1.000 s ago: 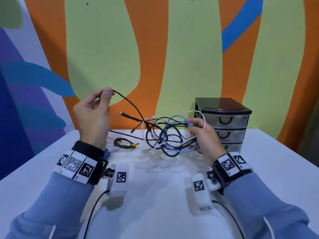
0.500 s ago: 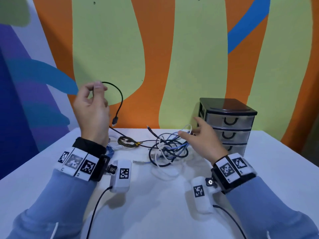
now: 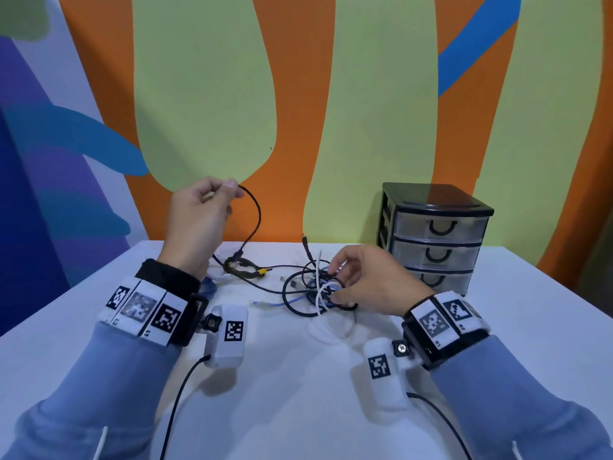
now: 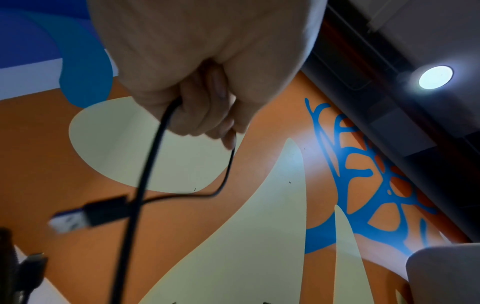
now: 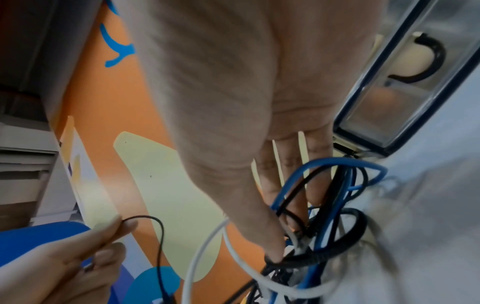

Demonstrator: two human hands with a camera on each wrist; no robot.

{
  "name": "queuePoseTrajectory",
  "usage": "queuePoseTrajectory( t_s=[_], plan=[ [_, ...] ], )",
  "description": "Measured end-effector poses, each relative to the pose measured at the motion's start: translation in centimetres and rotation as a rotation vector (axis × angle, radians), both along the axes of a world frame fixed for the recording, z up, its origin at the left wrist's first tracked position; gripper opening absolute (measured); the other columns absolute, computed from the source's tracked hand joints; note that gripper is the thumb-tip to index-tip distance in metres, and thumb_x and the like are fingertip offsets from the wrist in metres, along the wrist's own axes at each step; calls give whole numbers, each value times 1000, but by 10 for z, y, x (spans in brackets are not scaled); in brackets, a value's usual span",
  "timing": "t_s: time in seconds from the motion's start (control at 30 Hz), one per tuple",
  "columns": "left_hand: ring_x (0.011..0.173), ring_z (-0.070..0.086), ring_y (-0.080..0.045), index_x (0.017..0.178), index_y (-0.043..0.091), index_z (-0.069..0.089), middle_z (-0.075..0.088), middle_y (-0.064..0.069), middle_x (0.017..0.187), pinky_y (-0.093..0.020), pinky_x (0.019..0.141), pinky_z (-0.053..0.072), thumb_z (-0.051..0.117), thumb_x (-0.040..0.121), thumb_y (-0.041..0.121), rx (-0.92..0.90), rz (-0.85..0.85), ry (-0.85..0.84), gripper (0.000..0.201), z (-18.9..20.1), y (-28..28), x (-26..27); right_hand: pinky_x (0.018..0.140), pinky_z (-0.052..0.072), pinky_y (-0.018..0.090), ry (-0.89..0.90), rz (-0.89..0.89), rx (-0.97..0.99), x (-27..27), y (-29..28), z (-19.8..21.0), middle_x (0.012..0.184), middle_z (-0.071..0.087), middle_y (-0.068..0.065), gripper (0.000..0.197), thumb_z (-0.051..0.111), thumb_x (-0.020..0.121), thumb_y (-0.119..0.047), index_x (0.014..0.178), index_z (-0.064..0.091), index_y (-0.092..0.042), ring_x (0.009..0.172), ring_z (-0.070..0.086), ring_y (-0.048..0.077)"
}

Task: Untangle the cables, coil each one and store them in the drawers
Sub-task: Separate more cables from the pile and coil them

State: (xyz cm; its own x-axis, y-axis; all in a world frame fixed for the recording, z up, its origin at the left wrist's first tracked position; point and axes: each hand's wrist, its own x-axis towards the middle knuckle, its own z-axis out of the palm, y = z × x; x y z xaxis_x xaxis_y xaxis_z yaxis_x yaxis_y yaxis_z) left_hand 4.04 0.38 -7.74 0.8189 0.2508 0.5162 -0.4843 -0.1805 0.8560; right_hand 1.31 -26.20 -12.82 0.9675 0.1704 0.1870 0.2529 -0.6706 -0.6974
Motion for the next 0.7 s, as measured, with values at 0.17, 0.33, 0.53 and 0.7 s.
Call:
queuePoseTrajectory(
  t_s=[0.17,0.33,0.53,0.7],
  plan=[
    [48,41,-5,94,19,80,61,-3,74,-29,51,33,62,106,37,438,-74,147,28,-6,-8,-6,72,53,27,38,42,132,3,-3,-3,75,73,-2,14,90,80,-17,90,80,-18,66,63,8],
    [57,57,-14,84,19,82,73,-3,78,-29,62,48,62,102,54,739,-146,333,44,-16,-13,-4,77,50,22,77,162,587,-1,-4,6,77,62,-5,40,71,88,9,116,79,-17,72,59,9],
    [130,52,-16,144,38,61,56,5,134,-42,107,45,60,94,9,800,-76,19,57,-15,-26,-10,67,51,23,-54,165,911,-8,-2,19,99,68,5,31,58,101,3,121,76,-11,62,49,12],
    [121,65,-7,131,33,72,73,13,123,-43,107,53,72,97,14,549,-472,-56,39,-11,-55,-30,60,51,25,-173,222,767,-16,6,21,107,76,14,25,67,97,4,117,76,-9,57,51,15]
  ],
)
